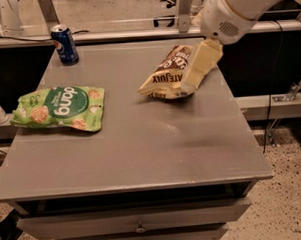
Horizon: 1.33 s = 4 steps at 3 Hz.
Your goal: Move pepsi can near brown chip bag
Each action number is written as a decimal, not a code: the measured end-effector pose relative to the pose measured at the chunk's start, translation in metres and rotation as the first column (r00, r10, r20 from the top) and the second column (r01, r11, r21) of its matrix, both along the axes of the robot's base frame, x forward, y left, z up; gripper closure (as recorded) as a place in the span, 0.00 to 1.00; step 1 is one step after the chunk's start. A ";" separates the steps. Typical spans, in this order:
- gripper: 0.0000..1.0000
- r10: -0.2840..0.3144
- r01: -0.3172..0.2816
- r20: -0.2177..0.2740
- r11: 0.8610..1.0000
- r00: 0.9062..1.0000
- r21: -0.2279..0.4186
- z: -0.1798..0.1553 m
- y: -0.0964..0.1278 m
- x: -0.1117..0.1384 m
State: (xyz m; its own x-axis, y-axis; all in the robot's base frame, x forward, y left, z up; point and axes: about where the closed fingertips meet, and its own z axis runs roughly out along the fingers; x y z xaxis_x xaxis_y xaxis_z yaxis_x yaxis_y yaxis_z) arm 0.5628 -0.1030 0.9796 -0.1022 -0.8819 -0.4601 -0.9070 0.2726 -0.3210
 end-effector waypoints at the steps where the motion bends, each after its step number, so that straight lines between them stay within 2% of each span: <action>1: 0.00 0.050 -0.051 0.011 0.991 0.999 0.121 -0.002 0.054 0.044; 2: 0.00 0.050 -0.051 0.011 0.991 0.999 0.121 -0.002 0.054 0.044; 3: 0.00 0.041 -0.042 0.006 0.979 0.999 0.200 -0.010 0.062 0.053; 4: 0.00 0.027 -0.024 -0.003 0.939 1.000 0.344 -0.021 0.089 0.085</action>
Offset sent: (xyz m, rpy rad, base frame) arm 0.0338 0.0440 -0.0001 0.0975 -0.0082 0.0409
